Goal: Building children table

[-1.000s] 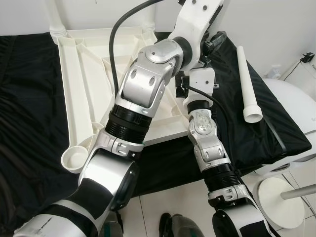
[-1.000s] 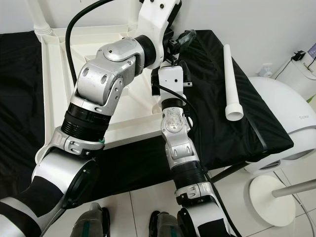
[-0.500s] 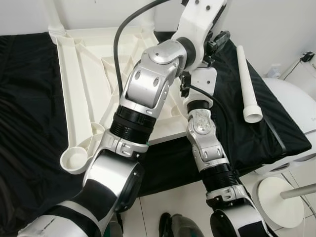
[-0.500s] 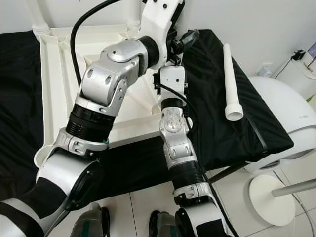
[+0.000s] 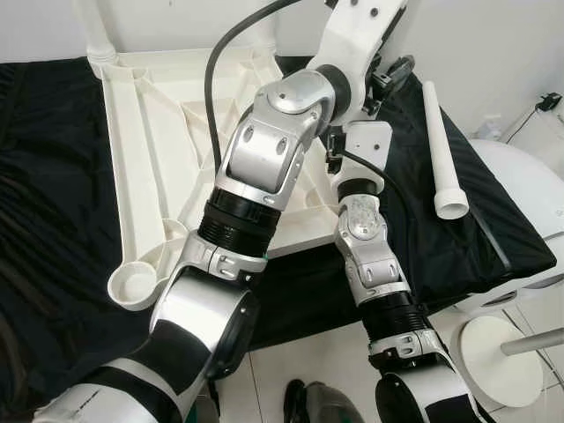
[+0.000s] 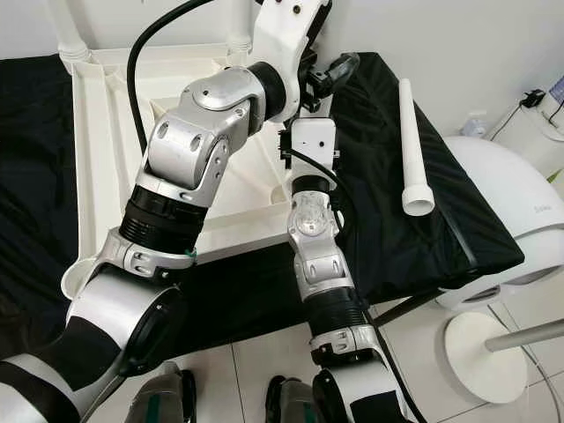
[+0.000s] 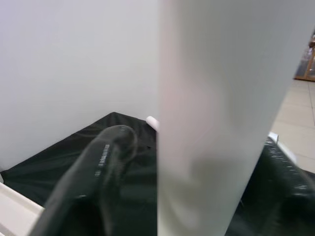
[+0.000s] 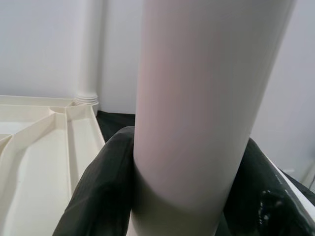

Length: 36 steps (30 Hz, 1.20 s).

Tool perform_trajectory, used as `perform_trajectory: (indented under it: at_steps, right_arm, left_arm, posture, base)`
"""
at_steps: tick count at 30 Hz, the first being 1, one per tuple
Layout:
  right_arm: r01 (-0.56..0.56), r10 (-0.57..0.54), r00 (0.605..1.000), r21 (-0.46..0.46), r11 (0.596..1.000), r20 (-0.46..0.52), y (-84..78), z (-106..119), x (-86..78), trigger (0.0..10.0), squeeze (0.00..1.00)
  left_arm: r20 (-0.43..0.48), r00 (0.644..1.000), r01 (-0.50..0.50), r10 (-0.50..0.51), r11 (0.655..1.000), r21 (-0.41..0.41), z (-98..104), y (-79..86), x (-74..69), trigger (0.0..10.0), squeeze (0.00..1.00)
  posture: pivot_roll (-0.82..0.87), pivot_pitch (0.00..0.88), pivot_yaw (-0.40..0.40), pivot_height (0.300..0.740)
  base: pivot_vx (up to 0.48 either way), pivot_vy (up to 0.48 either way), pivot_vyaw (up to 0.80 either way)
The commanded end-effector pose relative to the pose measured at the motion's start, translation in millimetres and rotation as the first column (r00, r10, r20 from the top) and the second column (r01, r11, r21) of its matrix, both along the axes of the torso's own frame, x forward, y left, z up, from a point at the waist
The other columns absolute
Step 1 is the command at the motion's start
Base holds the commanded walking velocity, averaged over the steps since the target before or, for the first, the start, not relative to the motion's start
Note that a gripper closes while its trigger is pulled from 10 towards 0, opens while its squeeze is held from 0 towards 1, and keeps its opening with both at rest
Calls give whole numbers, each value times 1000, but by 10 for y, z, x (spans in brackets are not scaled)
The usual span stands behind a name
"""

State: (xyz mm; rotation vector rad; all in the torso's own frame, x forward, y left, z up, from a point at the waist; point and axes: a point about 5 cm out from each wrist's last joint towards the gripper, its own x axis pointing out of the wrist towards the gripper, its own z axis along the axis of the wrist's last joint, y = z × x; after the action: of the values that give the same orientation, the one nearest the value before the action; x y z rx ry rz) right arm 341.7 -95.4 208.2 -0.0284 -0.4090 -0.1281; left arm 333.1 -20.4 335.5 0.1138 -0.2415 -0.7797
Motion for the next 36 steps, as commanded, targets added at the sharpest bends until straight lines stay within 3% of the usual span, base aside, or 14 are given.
perform_trajectory:
  at_steps: [1,7,8,14,15,17,18,20,21,26,29,31,36]
  right_arm:
    - [41,-41,999,18,999,-7,-94,-2,24,10000,0]
    - [63,-63,998,23,998,-6,-162,10,39,10000,0]
    - [88,-88,996,19,996,-8,-230,5,48,10000,0]
    - [108,-108,994,16,994,-3,-300,24,64,10000,0]
    - [114,-114,993,19,993,-1,-331,39,75,10000,0]
    - [119,-119,993,21,993,-1,-352,48,83,10000,0]
    - [134,-134,991,20,991,-7,-413,55,108,10000,0]
    - [134,-134,991,20,991,-7,-413,55,108,10000,0]
    - [144,-144,990,18,989,-14,-478,55,127,10000,0]
    - [145,-145,989,9,989,-20,-564,71,142,10000,0]
    - [143,-143,990,-1,990,-17,-591,82,143,10000,0]
    - [99,-99,995,-12,995,-14,-626,113,144,10000,0]
    - [46,-47,999,-25,999,-20,-640,132,144,10000,0]
  left_arm:
    - [-3,991,-133,133,988,-83,47,40,8,10000,1000]
    - [-17,996,-85,84,991,-106,62,66,-14,10000,1000]
    - [-49,998,-43,36,990,-136,42,133,-26,10000,1000]
    - [-86,996,3,-18,985,-171,10,240,-44,10000,992]
    - [-98,995,10,-28,984,-179,-6,300,-47,10000,47]
    - [-106,994,13,-33,983,-184,-16,340,-49,10000,47]
    - [-118,993,-10,-13,982,-188,-41,491,-20,10000,0]
    - [-118,993,-10,-13,982,-188,-41,491,-20,10000,0]
    - [-132,991,-54,30,981,-186,-74,662,31,10000,0]
    - [-145,983,-131,110,980,-149,-162,890,91,10000,0]
    - [-149,980,-151,132,981,-124,-221,944,100,10000,0]
    - [-145,976,-170,164,985,-28,-438,986,77,10000,0]
    - [-132,981,-134,142,988,73,-701,890,-5,10000,0]
  posture:
    - [42,71,-89,740]
    - [40,65,-87,740]
    - [37,53,-88,740]
    - [37,44,-87,740]
    - [37,39,-86,740]
    - [37,39,-86,740]
    - [40,32,-88,740]
    - [40,32,-88,740]
    - [43,28,-89,740]
    - [46,23,-90,740]
    - [47,22,-92,740]
    - [47,25,-95,740]
    - [48,26,-97,740]
  base:
    - [0,0,0]
    - [0,0,0]
    - [0,0,0]
    - [0,0,0]
    - [0,0,0]
    - [0,0,0]
    - [0,0,0]
    - [0,0,0]
    - [0,0,0]
    - [0,0,0]
    - [0,0,0]
    - [0,0,0]
    - [0,0,0]
